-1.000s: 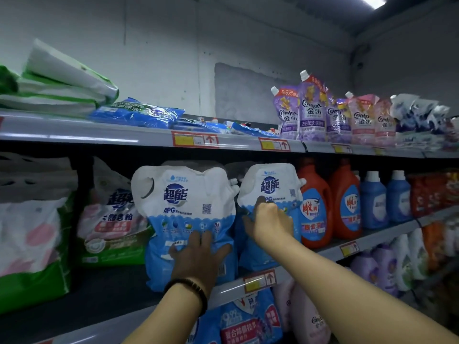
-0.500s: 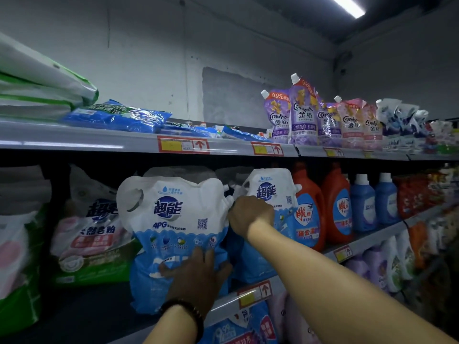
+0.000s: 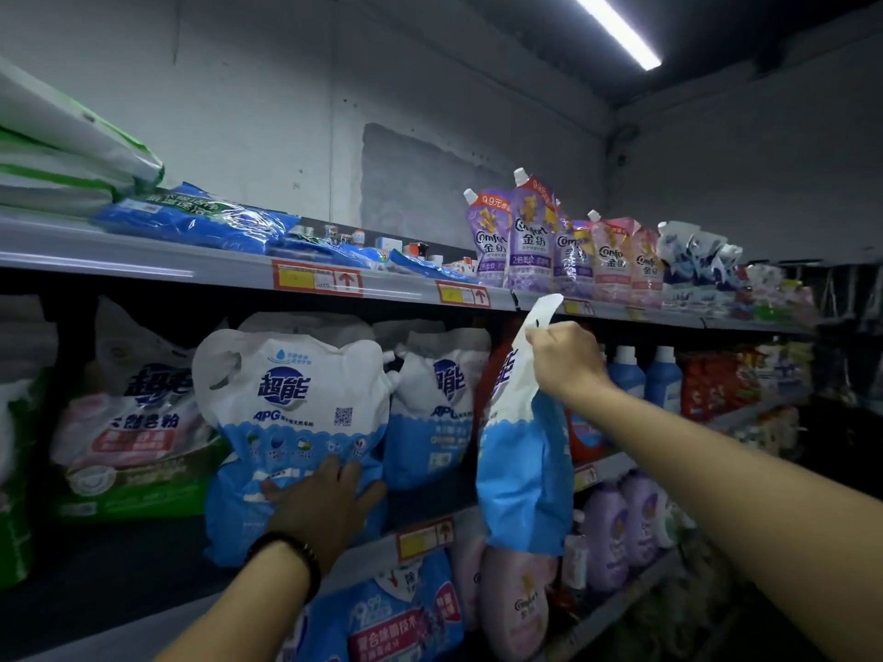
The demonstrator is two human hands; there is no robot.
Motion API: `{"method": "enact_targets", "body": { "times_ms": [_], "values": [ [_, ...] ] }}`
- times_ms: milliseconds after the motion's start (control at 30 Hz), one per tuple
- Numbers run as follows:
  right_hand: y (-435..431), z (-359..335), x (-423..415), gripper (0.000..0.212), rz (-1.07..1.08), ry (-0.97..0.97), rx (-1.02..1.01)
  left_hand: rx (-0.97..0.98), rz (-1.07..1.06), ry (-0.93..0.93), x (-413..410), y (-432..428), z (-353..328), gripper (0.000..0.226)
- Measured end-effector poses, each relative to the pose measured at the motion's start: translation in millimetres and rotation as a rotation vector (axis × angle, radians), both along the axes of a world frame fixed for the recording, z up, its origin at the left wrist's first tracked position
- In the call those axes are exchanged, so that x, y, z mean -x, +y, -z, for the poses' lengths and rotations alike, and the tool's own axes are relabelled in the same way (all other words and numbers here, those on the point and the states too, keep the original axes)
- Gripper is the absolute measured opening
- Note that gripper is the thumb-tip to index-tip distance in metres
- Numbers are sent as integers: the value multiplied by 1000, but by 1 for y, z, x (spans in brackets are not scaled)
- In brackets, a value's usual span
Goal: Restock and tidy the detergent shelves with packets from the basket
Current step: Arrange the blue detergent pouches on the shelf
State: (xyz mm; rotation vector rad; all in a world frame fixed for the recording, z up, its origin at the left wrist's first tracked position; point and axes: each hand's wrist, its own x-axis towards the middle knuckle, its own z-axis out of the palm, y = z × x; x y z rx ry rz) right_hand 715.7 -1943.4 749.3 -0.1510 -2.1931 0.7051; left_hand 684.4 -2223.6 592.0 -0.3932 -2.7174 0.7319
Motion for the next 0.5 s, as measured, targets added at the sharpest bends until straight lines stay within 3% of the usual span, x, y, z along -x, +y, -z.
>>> {"method": "enact_targets", "body": {
  "times_ms": [133, 267, 333, 367, 433, 500],
  "values": [
    [14, -11, -50, 58, -29, -176, -247, -41, -28, 6, -8, 0, 9, 93],
    [30, -3, -90, 62, -64, -106, -212, -198, -141, 2, -31, 23, 19, 87],
    [38, -4, -100, 62, -118, -66, -133, -531, -7, 43, -40, 43, 30, 81],
    [41, -6, -107, 62, -146, -48, -103, -819, 121, 15, -45, 52, 36, 81],
    [45, -10, -116, 61, -222, -3, -14, -1442, 365, -275, -56, 68, 39, 91],
    [46, -14, -120, 57, -297, 26, 149, -1752, 446, -711, -69, 82, 36, 99]
  ]
}}
